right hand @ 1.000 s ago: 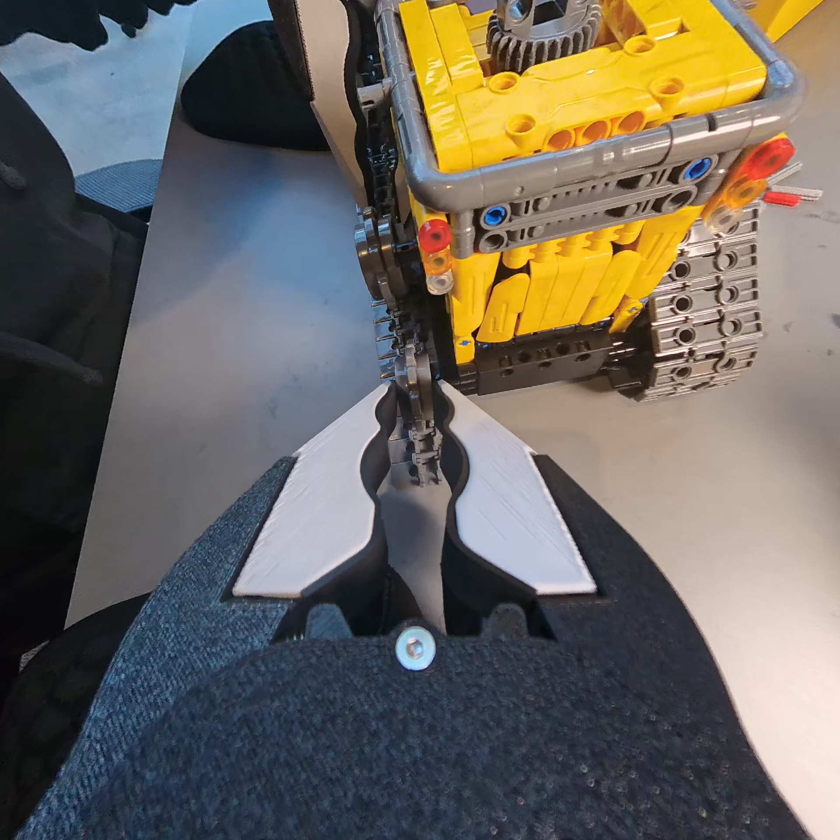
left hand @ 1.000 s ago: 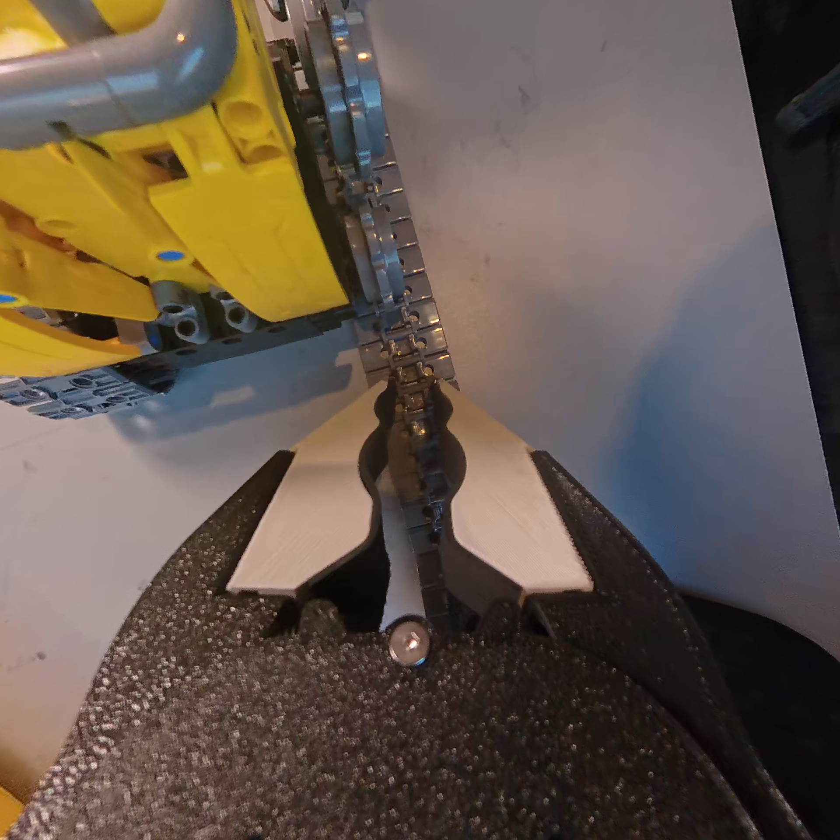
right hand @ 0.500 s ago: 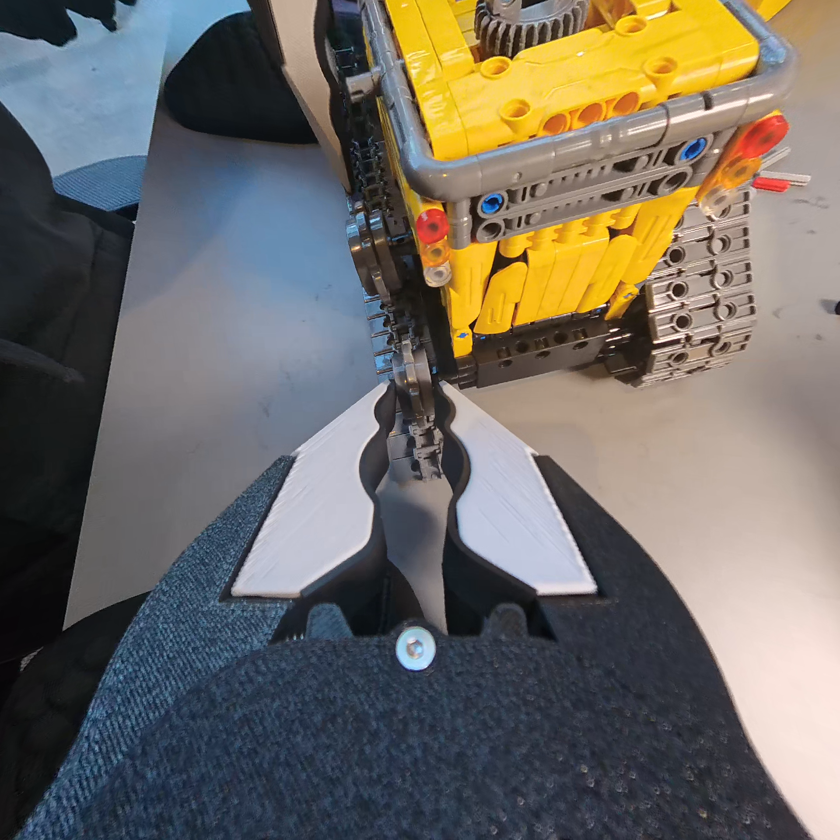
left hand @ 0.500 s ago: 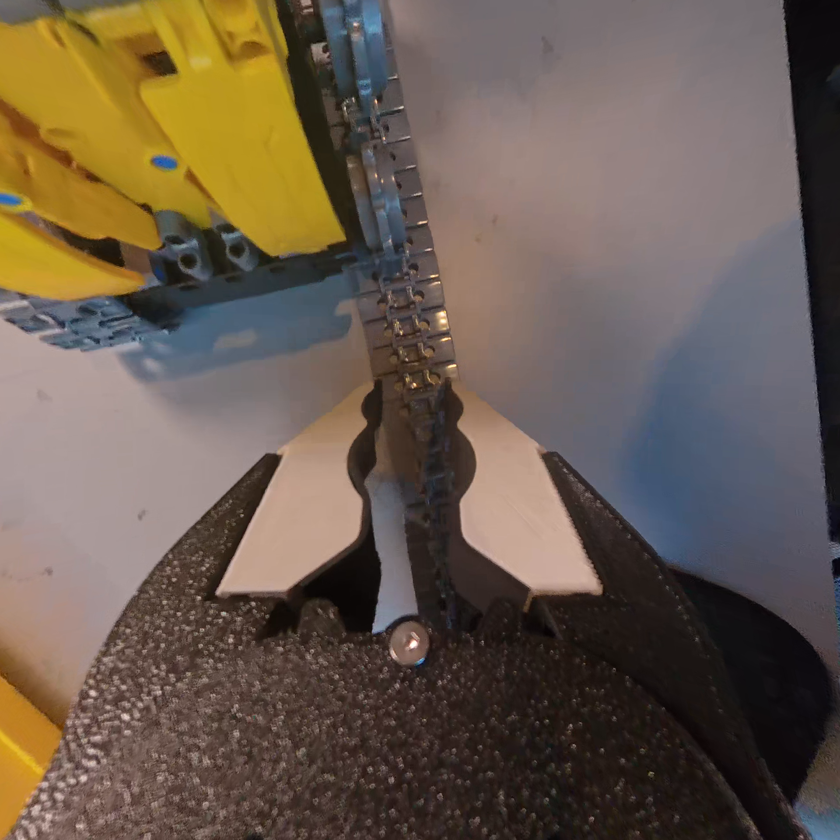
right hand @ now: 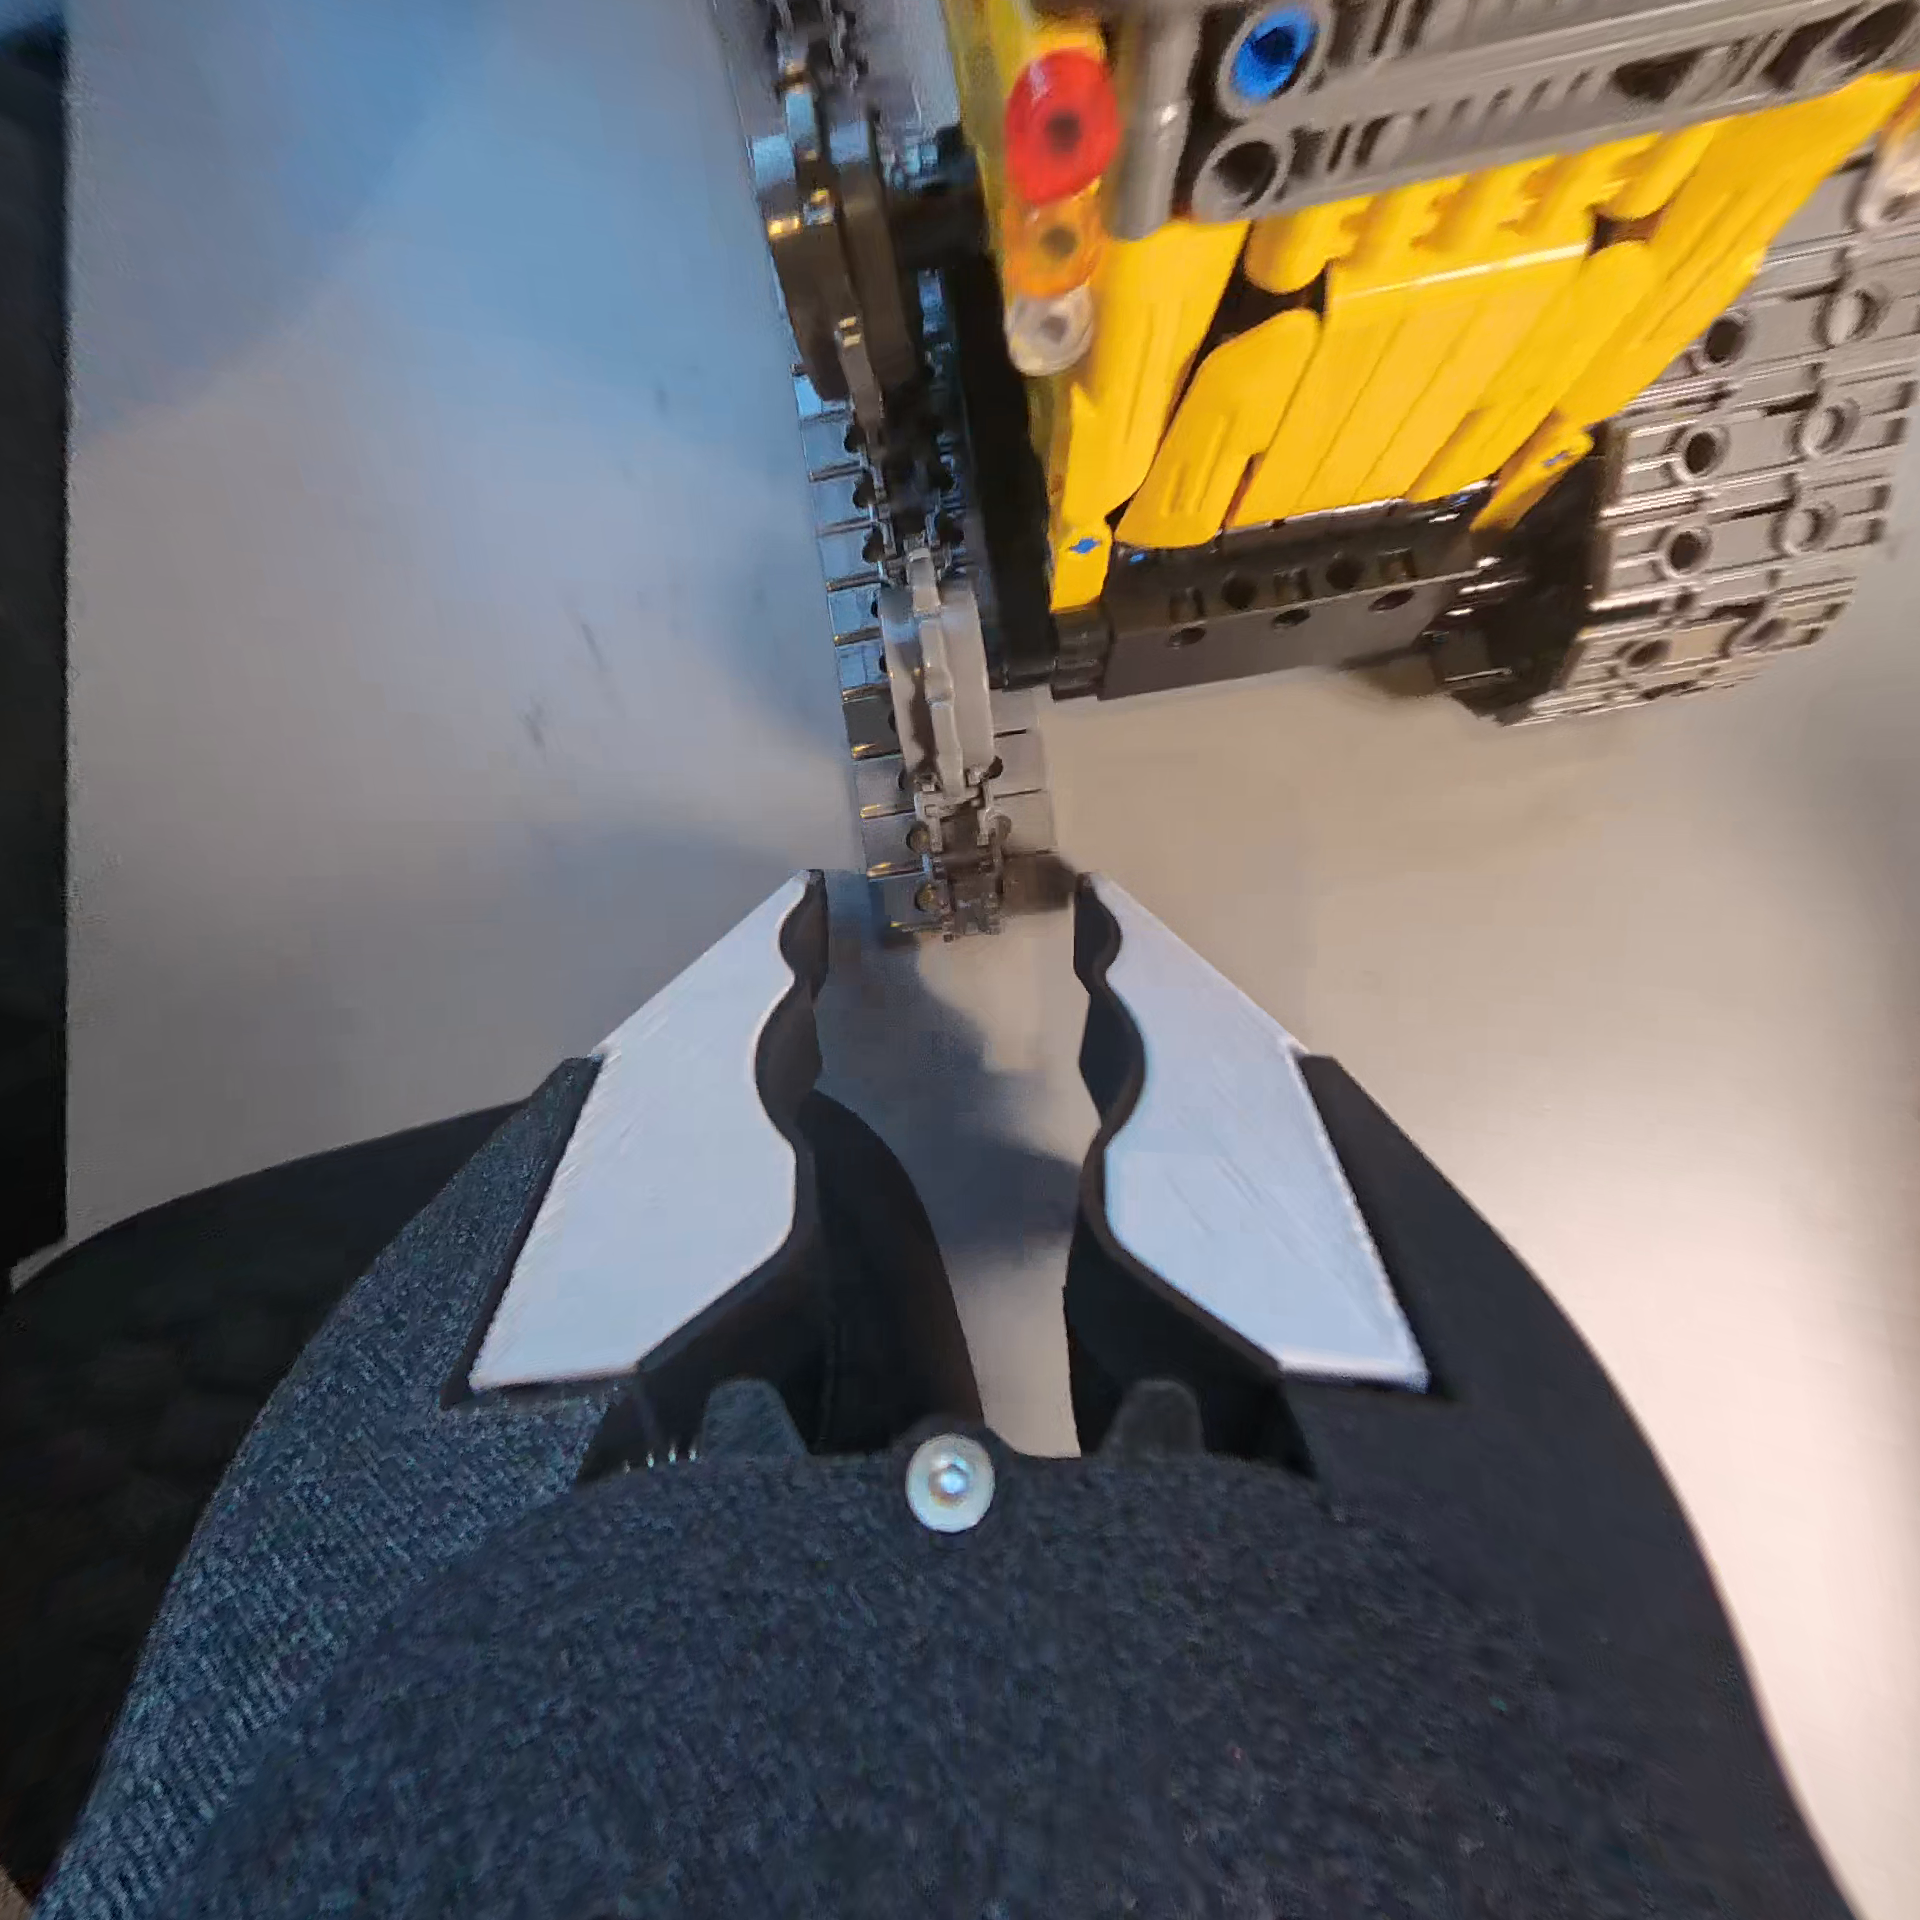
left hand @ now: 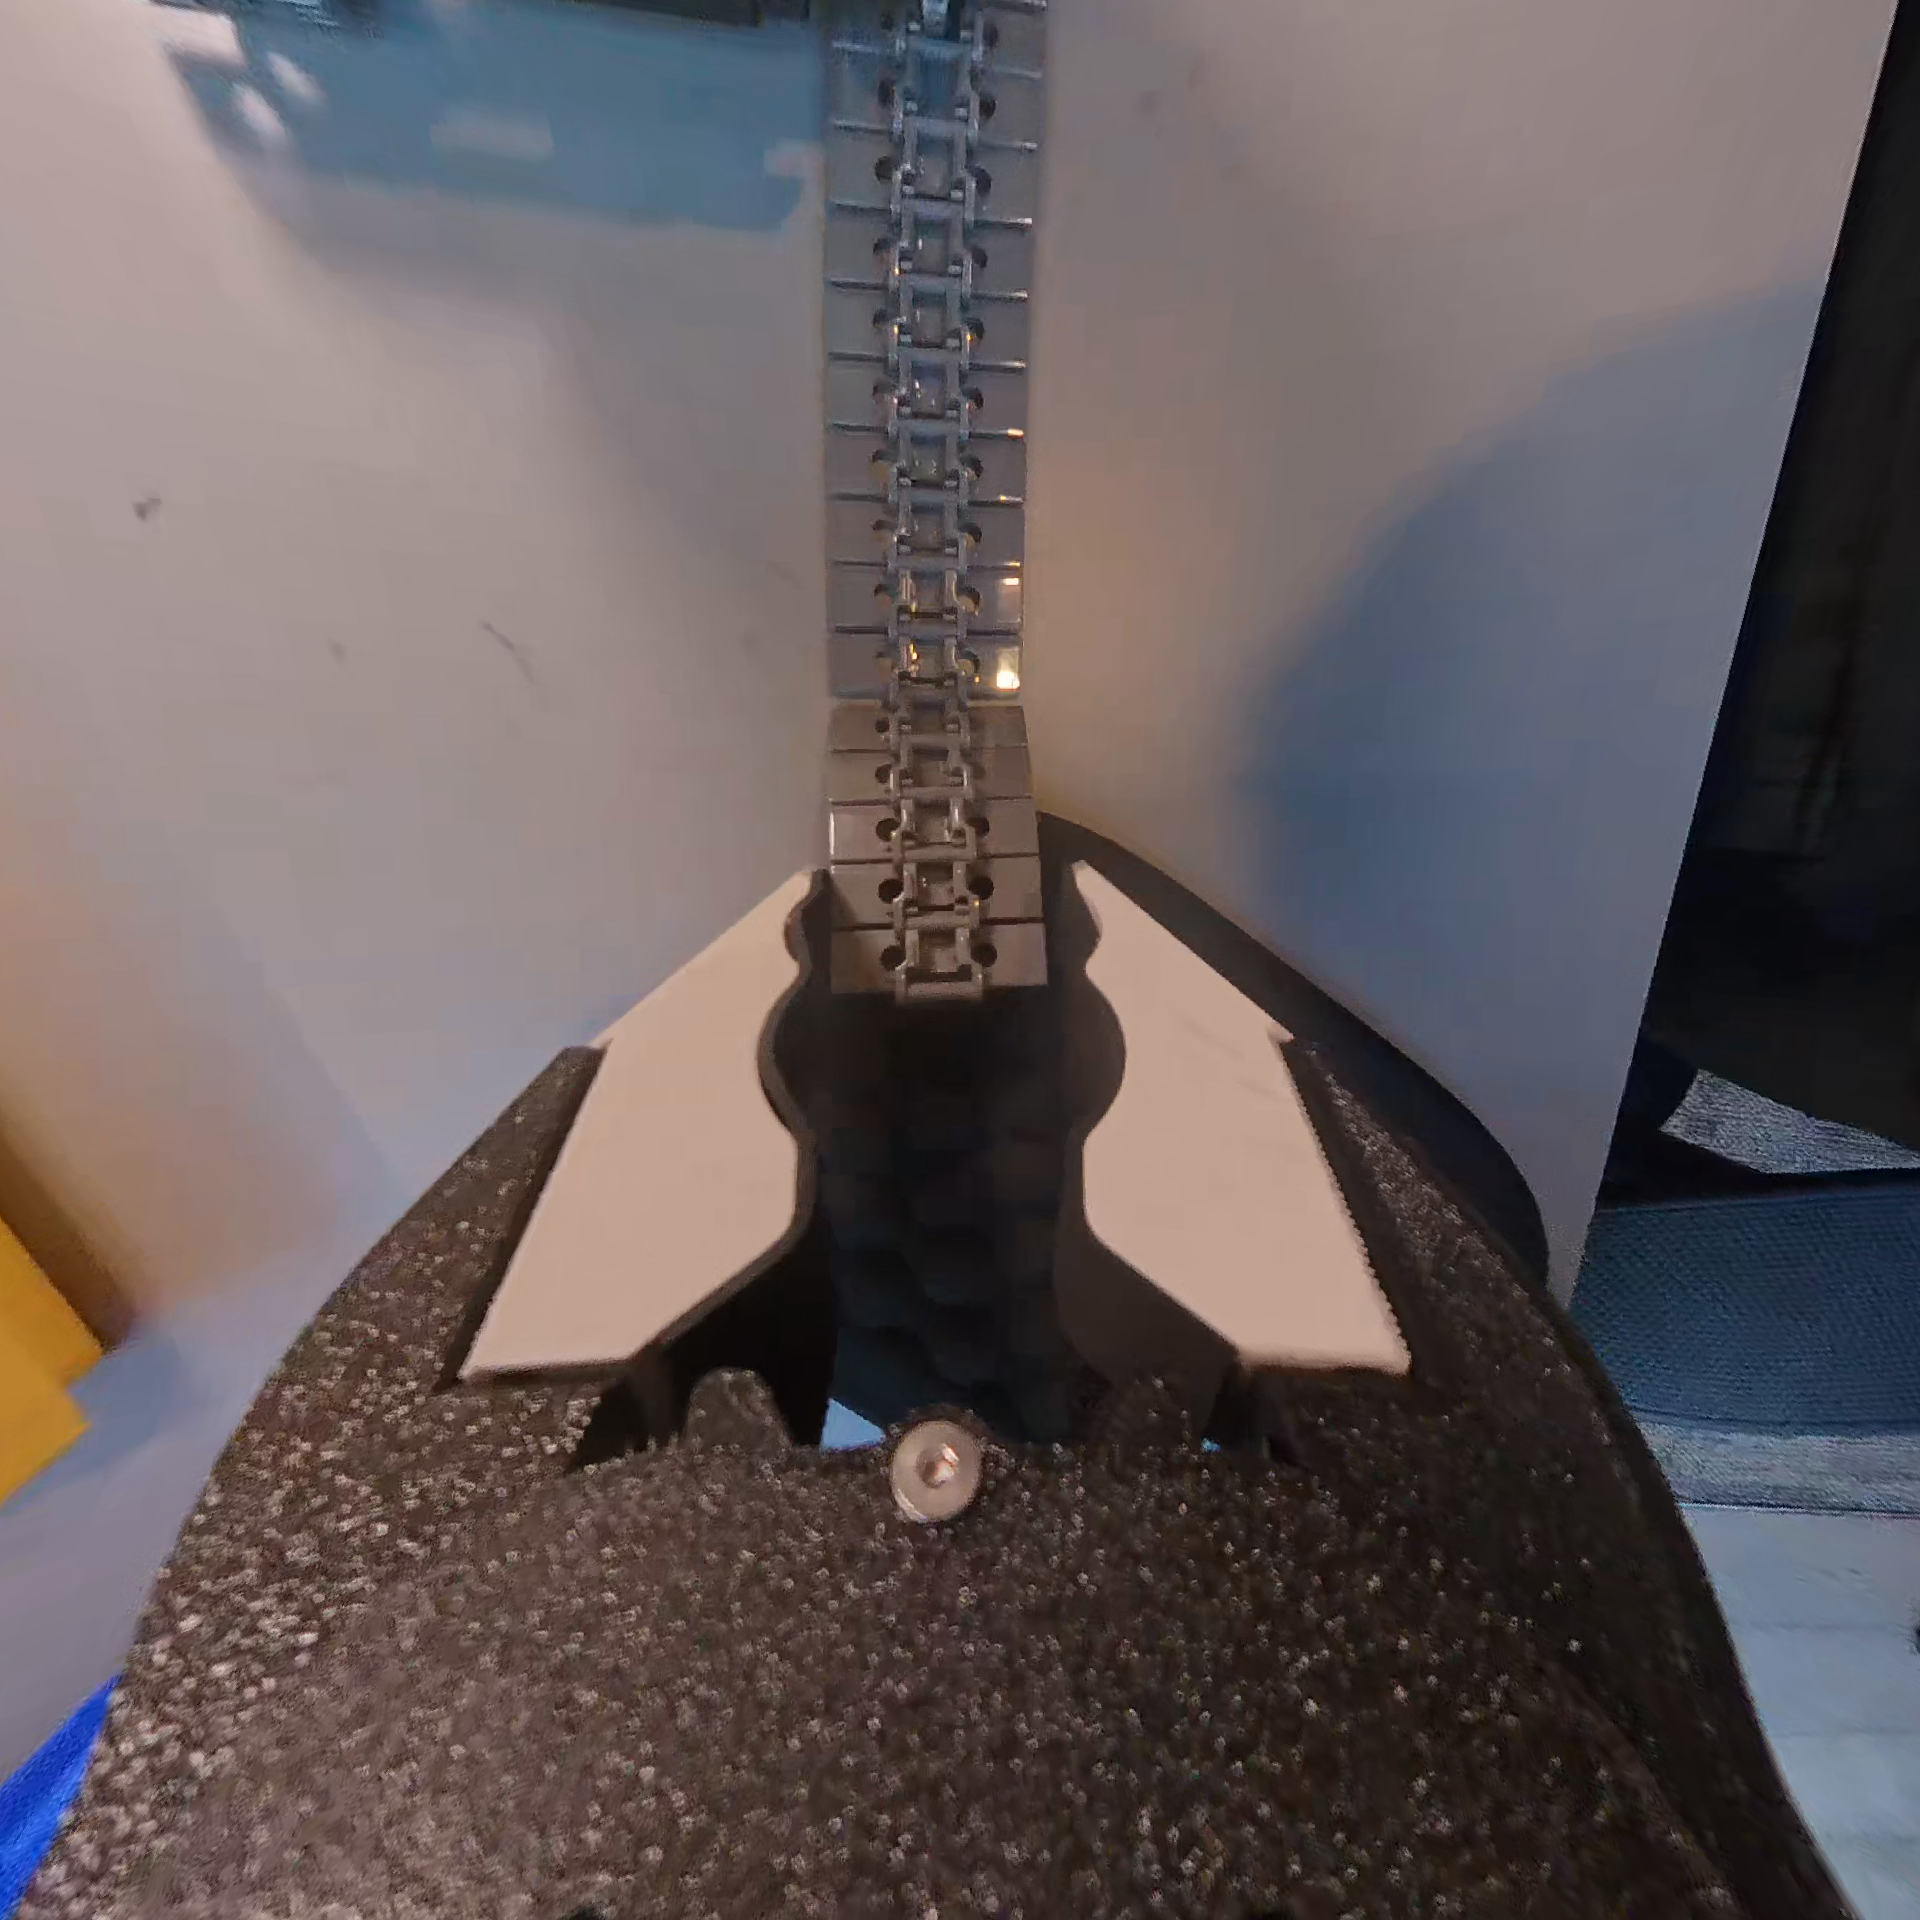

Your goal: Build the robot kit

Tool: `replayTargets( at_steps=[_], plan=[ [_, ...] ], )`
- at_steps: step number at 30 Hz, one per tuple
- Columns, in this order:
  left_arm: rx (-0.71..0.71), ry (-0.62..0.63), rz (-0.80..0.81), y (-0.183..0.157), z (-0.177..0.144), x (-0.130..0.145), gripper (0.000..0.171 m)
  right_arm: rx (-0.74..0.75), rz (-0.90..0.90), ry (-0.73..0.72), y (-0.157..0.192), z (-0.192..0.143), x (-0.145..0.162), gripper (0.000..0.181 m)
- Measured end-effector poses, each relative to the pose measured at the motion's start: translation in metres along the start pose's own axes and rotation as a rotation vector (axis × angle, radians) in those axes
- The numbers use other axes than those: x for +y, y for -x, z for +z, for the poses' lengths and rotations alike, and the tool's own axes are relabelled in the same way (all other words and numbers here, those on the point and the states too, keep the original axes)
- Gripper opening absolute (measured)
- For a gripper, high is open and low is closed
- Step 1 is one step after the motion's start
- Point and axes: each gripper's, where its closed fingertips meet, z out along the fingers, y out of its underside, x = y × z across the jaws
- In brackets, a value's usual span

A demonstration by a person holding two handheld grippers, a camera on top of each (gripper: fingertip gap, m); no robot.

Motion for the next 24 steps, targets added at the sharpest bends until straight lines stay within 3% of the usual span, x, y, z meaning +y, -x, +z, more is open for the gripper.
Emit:
replayTargets(
  at_steps=[8,15,22,23,24],
  plan=[
    [-0.022,0.006,0.015,-0.002,-0.011,-0.014,0.038,0.055,-0.008,-0.008,-0.002,0.0,-0.002,0.04],
    [-0.105,-0.181,0.084,-0.003,-0.038,-0.07,0.039,0.14,-0.05,-0.116,0.012,-0.029,-0.021,0.041],
    [-0.115,-0.27,0.199,-0.011,-0.041,-0.13,0.037,0.178,-0.13,-0.204,0.044,-0.037,-0.052,0.041],
    [-0.135,-0.303,0.216,-0.01,-0.043,-0.141,0.014,0.178,-0.139,-0.228,0.049,-0.037,-0.059,0.041],
    [-0.124,-0.329,0.221,-0.011,-0.044,-0.151,0.014,0.184,-0.149,-0.255,0.052,-0.036,-0.067,0.041]
  ],
)
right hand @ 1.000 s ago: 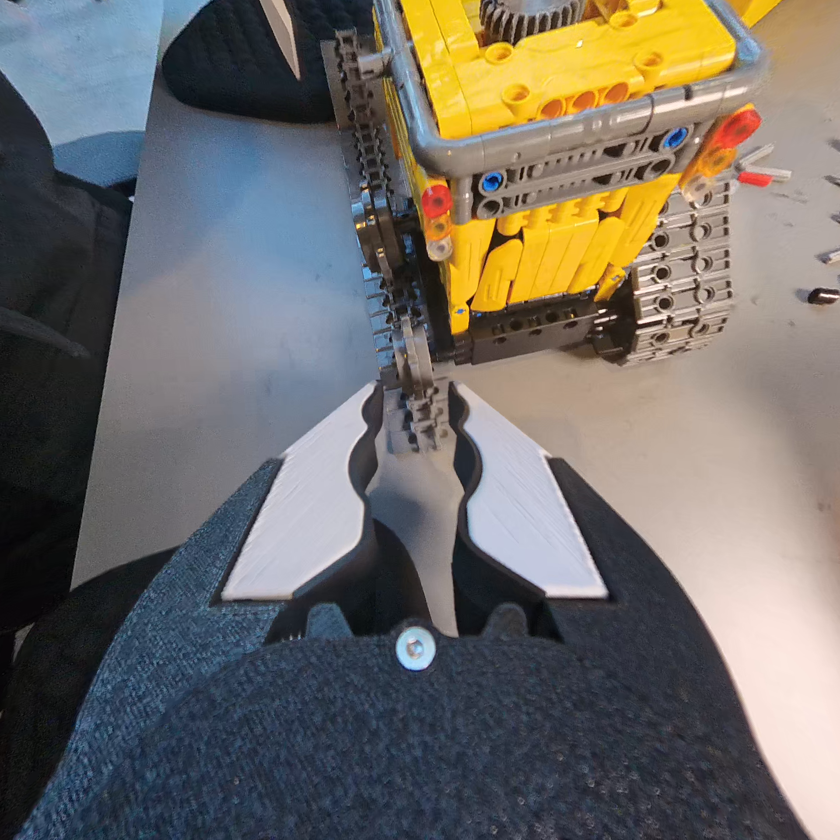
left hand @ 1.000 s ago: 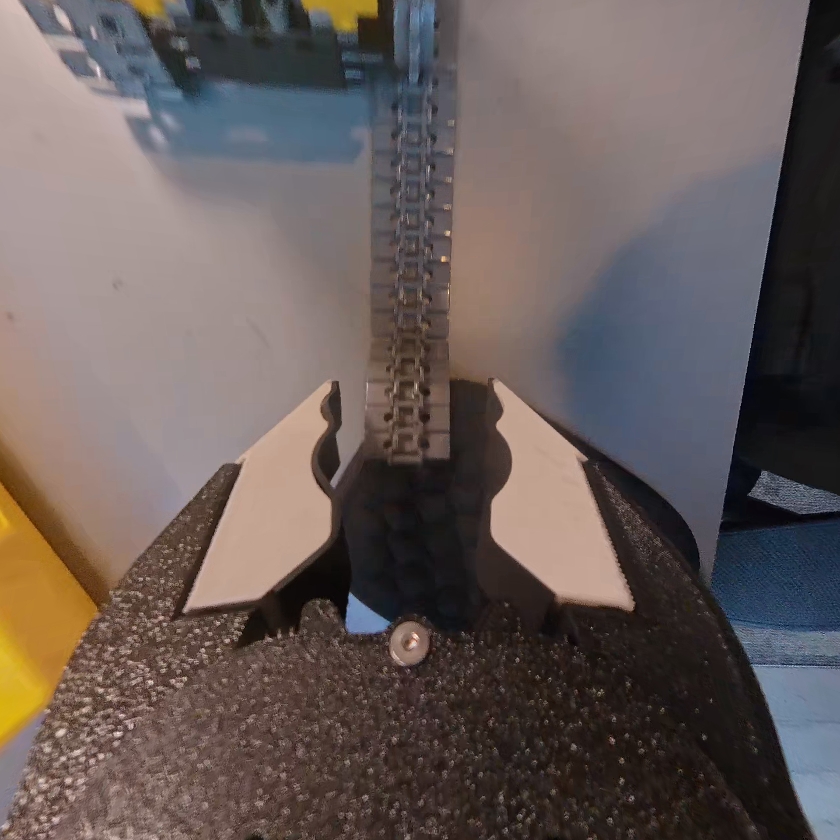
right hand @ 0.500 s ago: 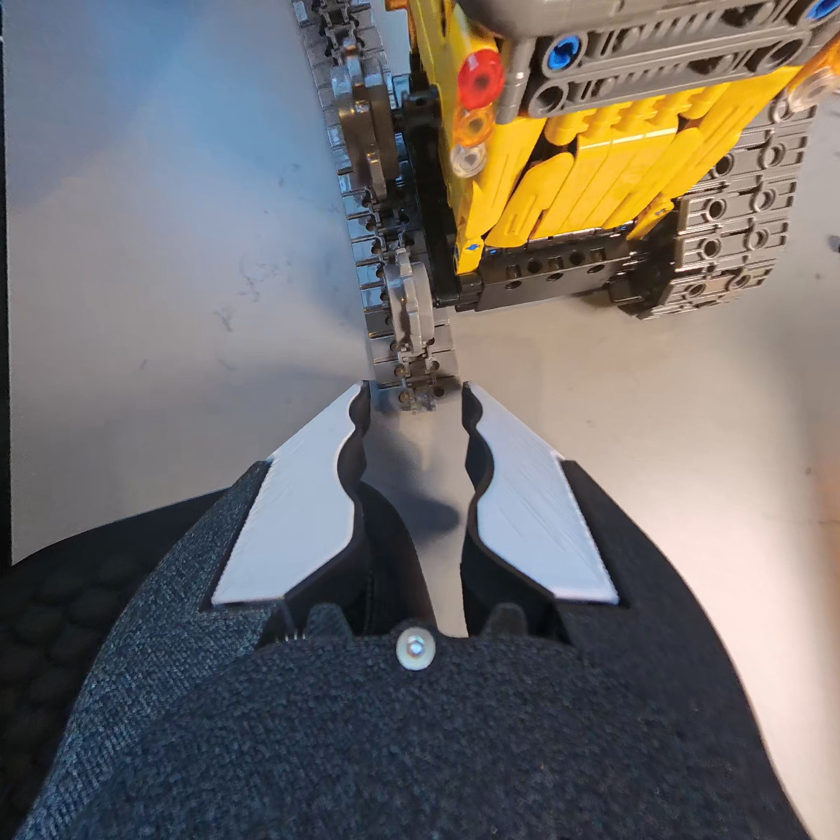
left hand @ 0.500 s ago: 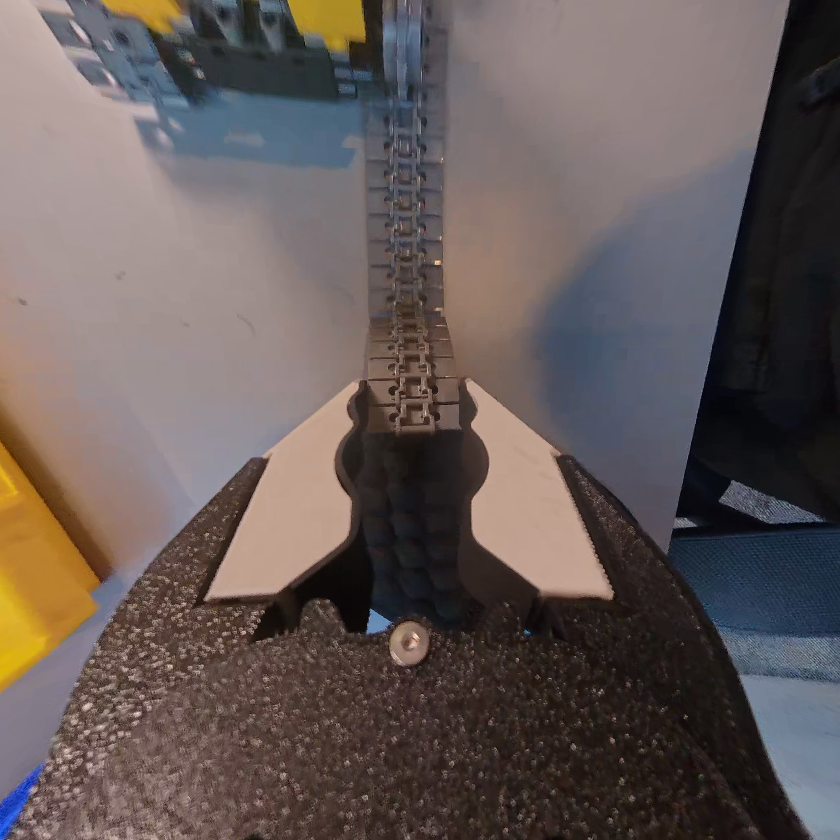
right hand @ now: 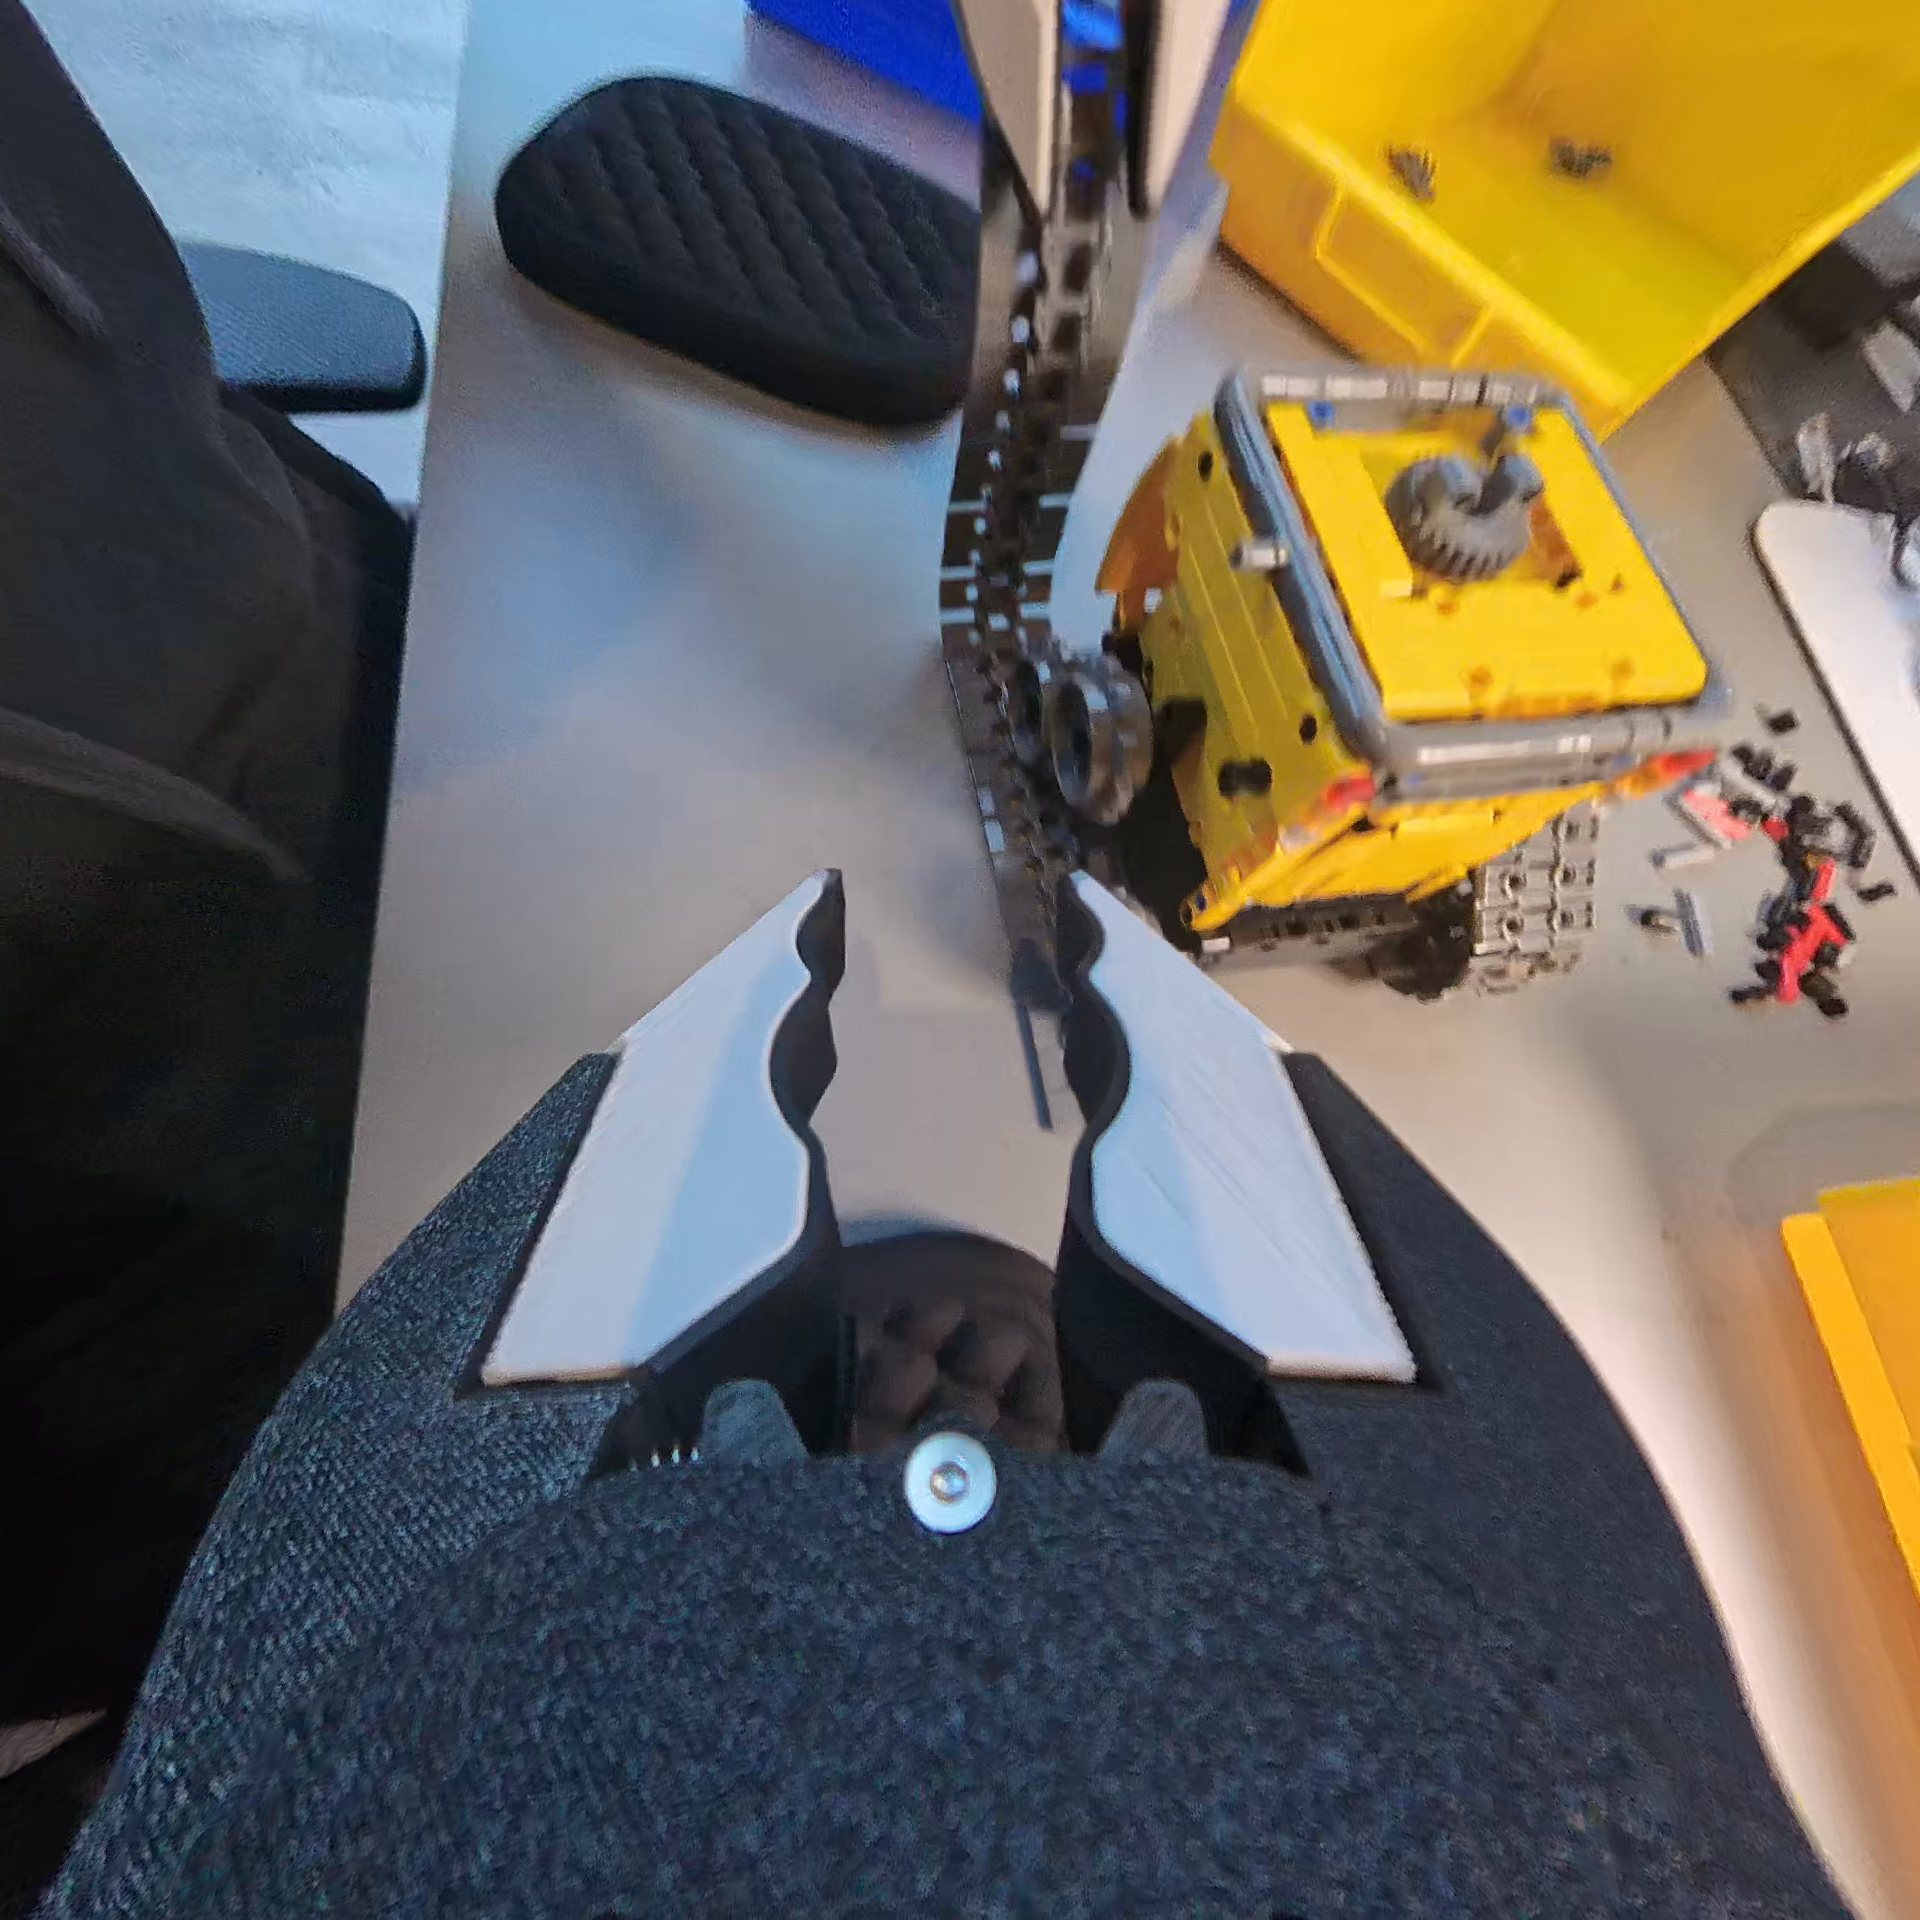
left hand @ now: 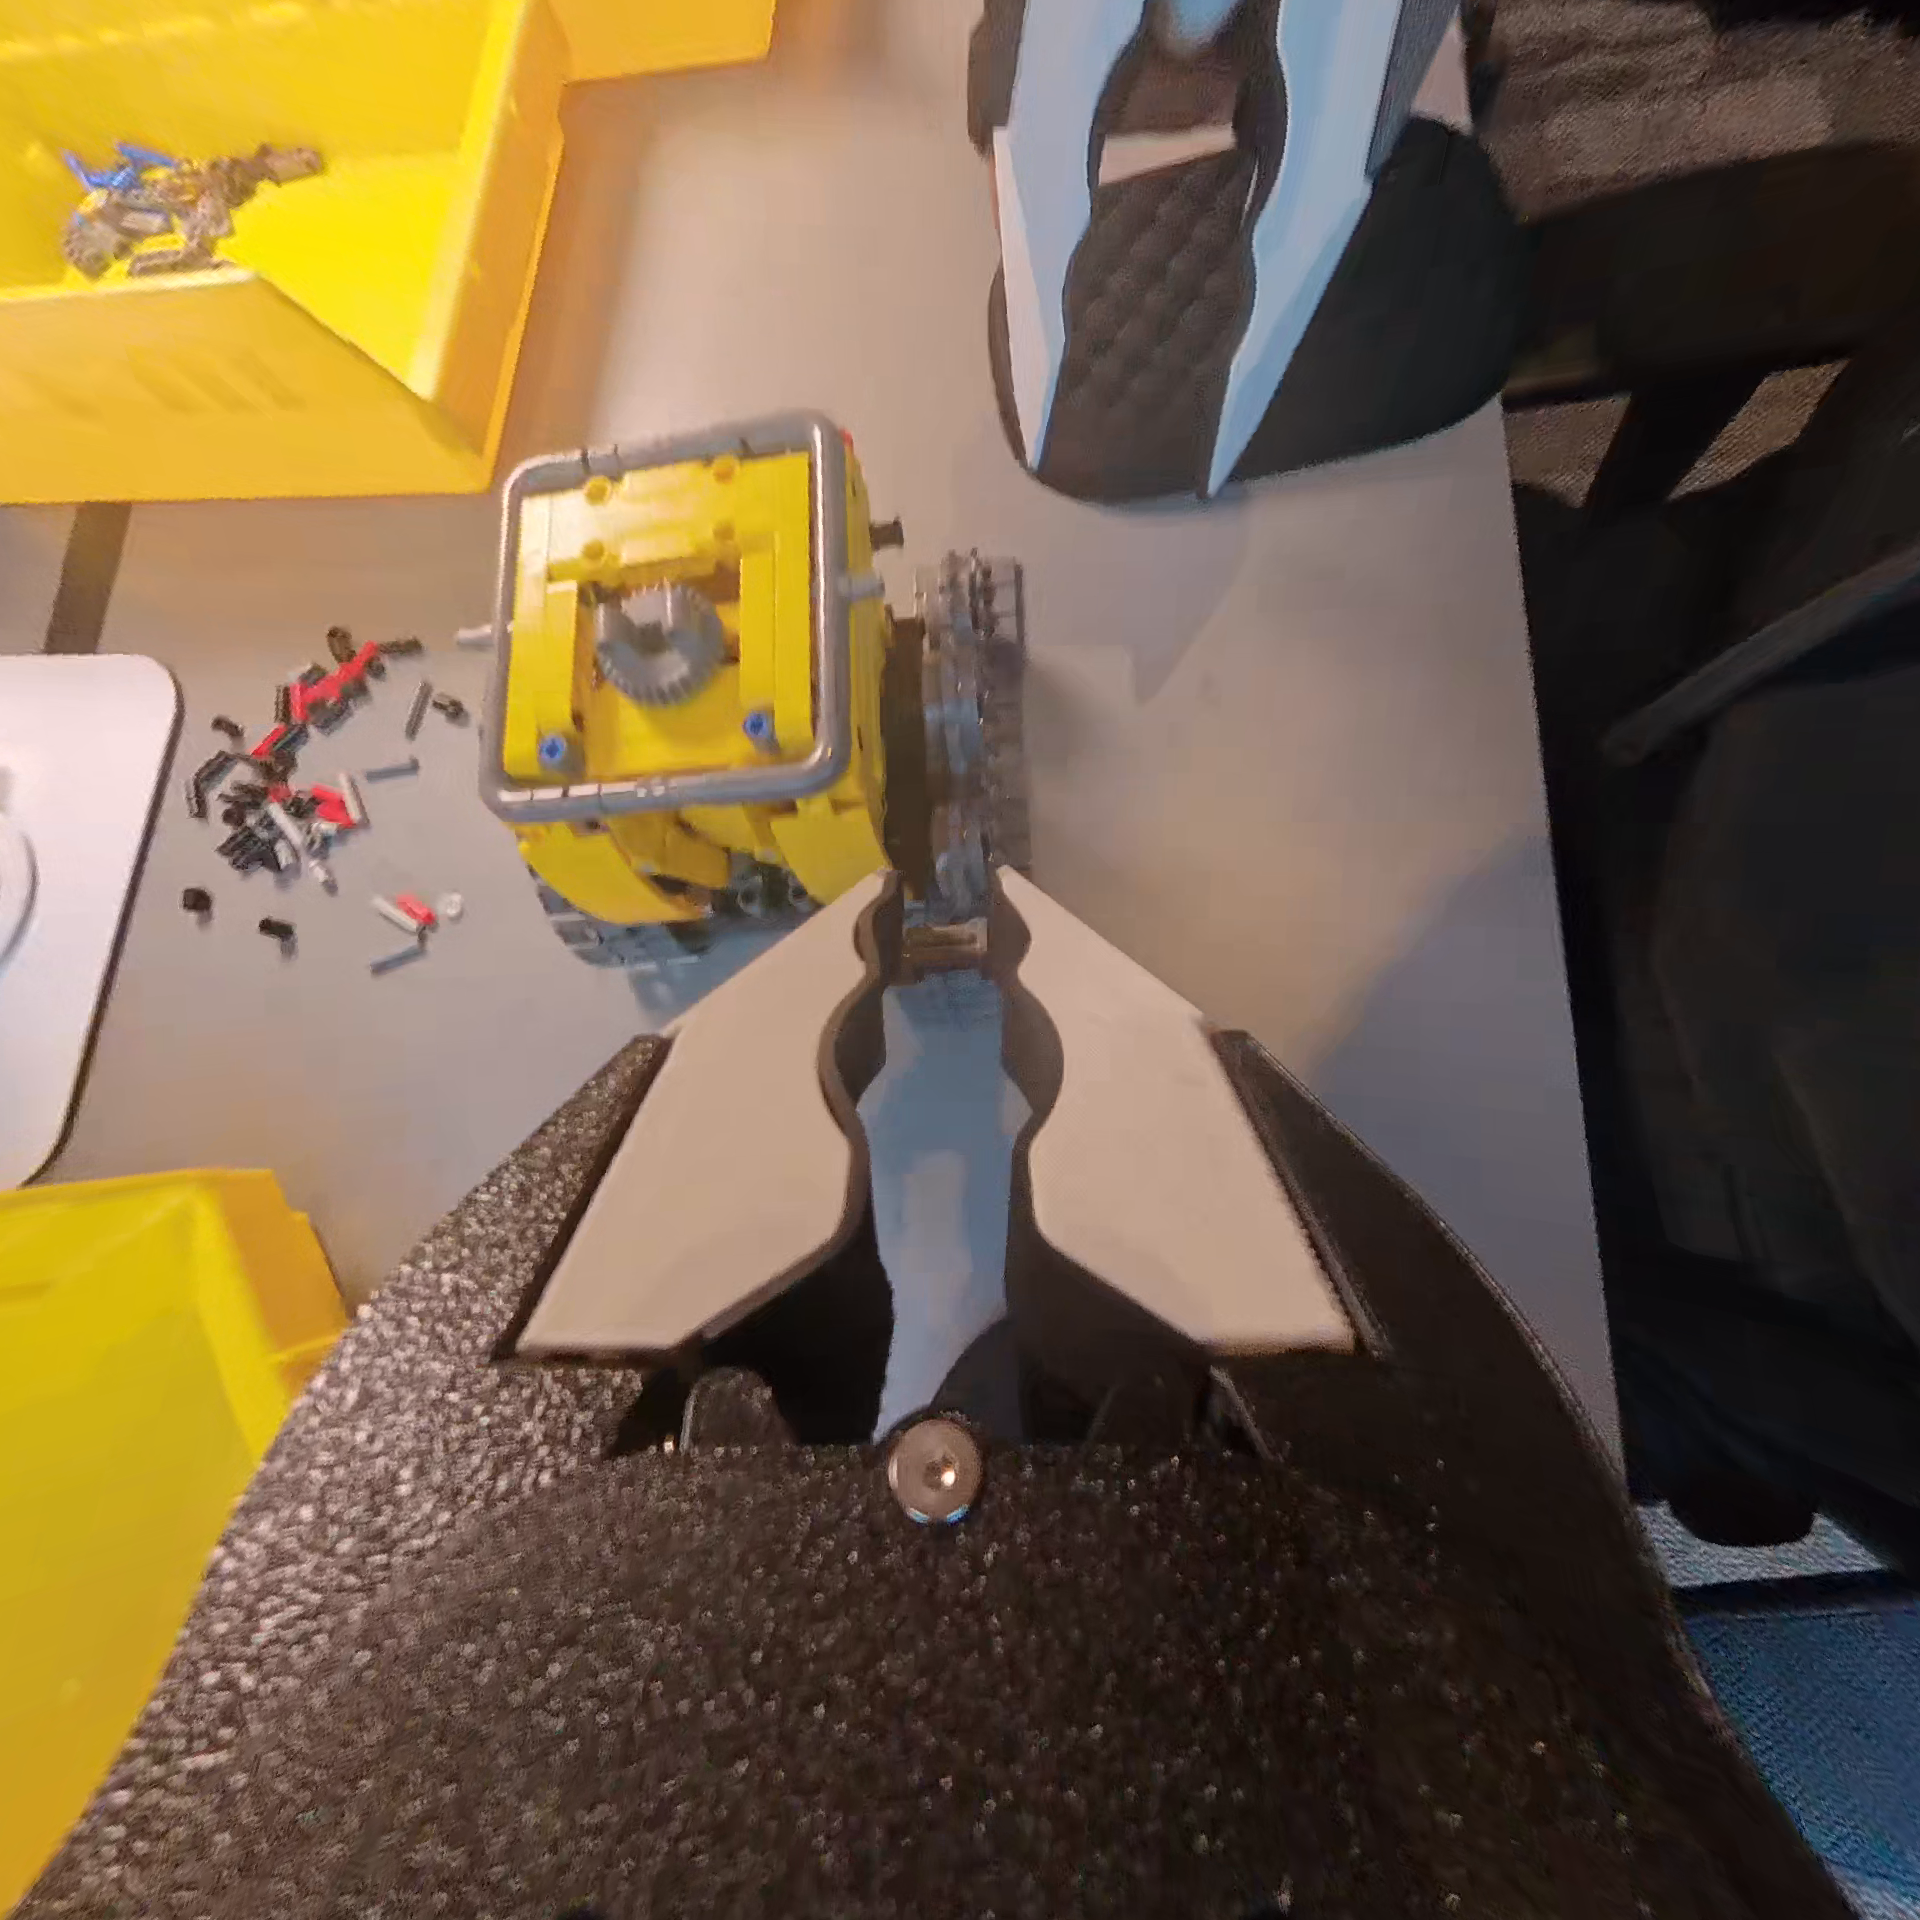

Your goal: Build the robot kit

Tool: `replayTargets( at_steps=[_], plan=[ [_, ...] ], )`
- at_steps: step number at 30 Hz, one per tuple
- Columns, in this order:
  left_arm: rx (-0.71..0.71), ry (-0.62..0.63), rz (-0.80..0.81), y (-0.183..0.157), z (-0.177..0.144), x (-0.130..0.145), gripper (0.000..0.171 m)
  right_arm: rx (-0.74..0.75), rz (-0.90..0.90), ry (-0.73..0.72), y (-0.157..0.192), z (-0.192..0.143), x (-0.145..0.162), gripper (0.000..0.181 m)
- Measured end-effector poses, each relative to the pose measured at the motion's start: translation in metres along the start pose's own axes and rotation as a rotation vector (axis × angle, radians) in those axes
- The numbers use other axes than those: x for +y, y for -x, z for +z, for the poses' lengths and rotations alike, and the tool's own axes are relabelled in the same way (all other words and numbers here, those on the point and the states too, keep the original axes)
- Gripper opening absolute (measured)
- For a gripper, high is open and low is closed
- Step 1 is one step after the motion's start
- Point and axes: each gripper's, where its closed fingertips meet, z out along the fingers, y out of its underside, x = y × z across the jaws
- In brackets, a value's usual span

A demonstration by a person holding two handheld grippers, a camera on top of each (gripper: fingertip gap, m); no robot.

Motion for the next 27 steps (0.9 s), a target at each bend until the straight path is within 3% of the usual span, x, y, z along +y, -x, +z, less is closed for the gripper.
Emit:
replayTargets(
  at_steps=[7,13,18,22,24,27],
  plan=[
    [0.003,0.047,0.093,-0.002,0.027,-0.022,0.014,0.079,0.02,-0.118,0.008,0.026,-0.045,0.041],
    [0.014,0.014,0.101,-0.005,0.036,-0.038,0.013,0.3,0.242,-0.218,-0.016,0.055,-0.069,0.041],
    [0.011,-0.021,0.087,-0.007,0.039,-0.045,0.014,0.449,0.29,-0.253,-0.027,0.055,-0.071,0.022],
    [-0.023,-0.158,0.051,-0.003,0.022,-0.055,0.032,0.481,0.343,-0.253,-0.031,0.042,-0.061,0.015],
    [-0.04,-0.196,0.002,-0.002,0.015,-0.05,0.035,0.5,0.369,-0.256,-0.034,0.034,-0.056,0.015],
    [-0.091,-0.179,-0.06,-0.004,0.02,-0.02,0.035,0.512,0.406,-0.27,-0.035,0.024,-0.052,0.015]
  ],
)
